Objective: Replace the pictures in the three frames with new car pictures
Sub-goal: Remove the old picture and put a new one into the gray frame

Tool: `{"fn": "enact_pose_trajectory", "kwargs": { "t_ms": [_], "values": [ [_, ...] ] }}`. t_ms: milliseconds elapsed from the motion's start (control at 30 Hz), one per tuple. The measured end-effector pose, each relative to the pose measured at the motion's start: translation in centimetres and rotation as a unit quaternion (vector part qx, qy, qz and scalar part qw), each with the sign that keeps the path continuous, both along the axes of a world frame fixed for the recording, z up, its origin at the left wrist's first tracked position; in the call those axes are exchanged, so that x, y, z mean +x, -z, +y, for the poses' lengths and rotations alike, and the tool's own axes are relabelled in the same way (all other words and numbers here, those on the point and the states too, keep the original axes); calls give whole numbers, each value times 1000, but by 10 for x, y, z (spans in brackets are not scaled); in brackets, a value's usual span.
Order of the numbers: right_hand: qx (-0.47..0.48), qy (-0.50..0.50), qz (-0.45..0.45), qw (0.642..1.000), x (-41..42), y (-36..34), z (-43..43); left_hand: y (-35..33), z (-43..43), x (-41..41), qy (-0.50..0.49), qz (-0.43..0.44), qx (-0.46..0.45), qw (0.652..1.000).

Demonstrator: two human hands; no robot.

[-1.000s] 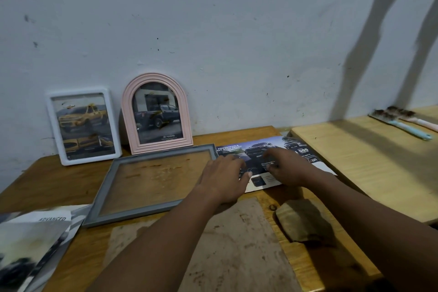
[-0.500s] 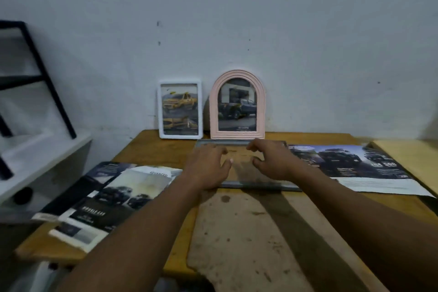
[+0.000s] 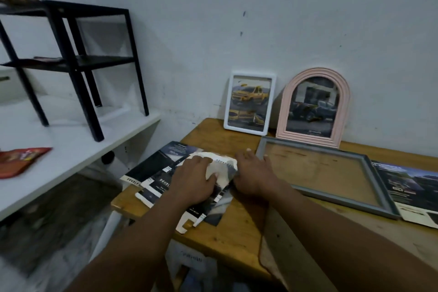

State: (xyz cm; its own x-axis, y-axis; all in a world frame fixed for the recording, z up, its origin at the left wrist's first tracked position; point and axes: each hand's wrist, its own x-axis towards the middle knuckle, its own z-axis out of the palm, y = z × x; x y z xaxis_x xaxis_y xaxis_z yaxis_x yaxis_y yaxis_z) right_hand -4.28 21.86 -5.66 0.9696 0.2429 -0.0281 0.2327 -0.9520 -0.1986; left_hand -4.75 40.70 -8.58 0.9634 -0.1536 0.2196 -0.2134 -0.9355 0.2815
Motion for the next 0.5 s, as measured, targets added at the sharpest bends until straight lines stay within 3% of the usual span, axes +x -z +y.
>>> {"fn": "enact_pose_trajectory", "kwargs": {
  "t_ms": [267,500],
  "values": [
    [43,35,-32,998,-1,12,13,17,2,1,-17,-28,13,999],
    [244,48,-103,963,-2,8,19,14,-1,1,-9,-7,-14,1000]
  ]
}}
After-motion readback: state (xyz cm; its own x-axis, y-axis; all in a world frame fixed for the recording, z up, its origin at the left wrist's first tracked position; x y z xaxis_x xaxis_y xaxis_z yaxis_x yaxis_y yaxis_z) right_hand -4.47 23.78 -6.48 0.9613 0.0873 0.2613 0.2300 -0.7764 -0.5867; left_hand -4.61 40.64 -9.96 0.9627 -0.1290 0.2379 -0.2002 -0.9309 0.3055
